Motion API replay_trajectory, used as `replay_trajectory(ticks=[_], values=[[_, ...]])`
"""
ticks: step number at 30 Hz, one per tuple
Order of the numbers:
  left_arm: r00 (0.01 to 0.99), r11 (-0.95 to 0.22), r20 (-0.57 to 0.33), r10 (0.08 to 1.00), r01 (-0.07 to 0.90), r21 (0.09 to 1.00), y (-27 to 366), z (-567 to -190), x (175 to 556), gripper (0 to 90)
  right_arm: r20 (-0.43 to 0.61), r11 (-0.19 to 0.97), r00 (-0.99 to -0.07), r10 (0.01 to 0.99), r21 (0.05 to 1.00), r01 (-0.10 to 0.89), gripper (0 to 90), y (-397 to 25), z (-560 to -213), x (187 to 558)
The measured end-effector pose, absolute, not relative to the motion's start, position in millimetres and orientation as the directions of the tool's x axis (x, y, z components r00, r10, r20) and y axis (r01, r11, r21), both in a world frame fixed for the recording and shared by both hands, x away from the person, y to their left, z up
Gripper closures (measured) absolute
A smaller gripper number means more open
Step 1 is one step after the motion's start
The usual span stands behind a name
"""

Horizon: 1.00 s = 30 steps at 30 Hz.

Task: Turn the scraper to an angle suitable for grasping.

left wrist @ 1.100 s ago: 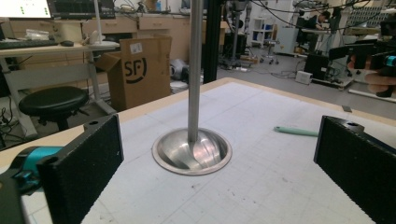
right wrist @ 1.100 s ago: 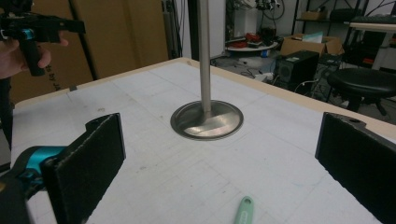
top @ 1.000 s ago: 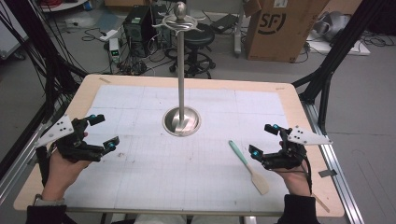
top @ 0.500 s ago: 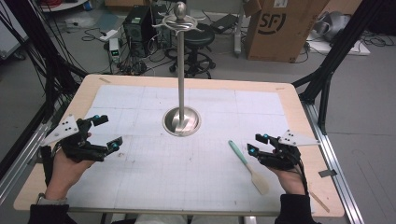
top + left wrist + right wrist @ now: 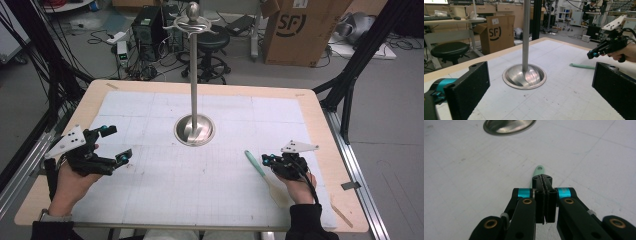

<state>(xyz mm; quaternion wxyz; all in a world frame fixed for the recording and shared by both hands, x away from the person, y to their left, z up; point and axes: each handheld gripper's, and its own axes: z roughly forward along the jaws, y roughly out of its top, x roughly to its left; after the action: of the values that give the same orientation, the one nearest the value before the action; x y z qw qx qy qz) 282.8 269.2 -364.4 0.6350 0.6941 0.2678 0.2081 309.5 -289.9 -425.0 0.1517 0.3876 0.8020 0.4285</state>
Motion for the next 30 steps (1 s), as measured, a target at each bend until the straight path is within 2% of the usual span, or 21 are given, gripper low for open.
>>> replay_trajectory(ticks=[3, 7, 18, 23, 30], values=[[0.772, -0.066, -0.046, 0.633, 0.113, 0.991, 266.8, -367.6, 282.7, 1.9, 0.075, 0.347, -0.652, 0.754, 0.798, 0.493, 89.9, -287.4, -428.3, 312.7], [0.776, -0.080, -0.040, 0.629, 0.116, 0.990, 265.4, -368.9, 281.1, 1.9, 0.089, 0.356, -0.631, 0.770, 0.762, 0.541, 89.9, -286.1, -436.7, 319.9], [0.765, -0.086, -0.049, 0.642, 0.136, 0.987, 269.0, -374.3, 277.7, 1.9, 0.102, 0.372, -0.636, 0.765, 0.736, 0.566, 89.9, -278.7, -445.8, 331.6], [0.762, -0.088, -0.048, 0.646, 0.136, 0.987, 270.8, -374.4, 276.8, 1.9, 0.104, 0.401, -0.674, 0.731, 0.733, 0.549, 90.0, -269.6, -446.3, 332.6], [0.764, -0.093, -0.045, 0.644, 0.136, 0.986, 269.7, -374.7, 278.0, 1.9, 0.134, 0.470, -0.761, 0.635, 0.715, 0.518, 90.0, -249.8, -444.6, 330.8]])
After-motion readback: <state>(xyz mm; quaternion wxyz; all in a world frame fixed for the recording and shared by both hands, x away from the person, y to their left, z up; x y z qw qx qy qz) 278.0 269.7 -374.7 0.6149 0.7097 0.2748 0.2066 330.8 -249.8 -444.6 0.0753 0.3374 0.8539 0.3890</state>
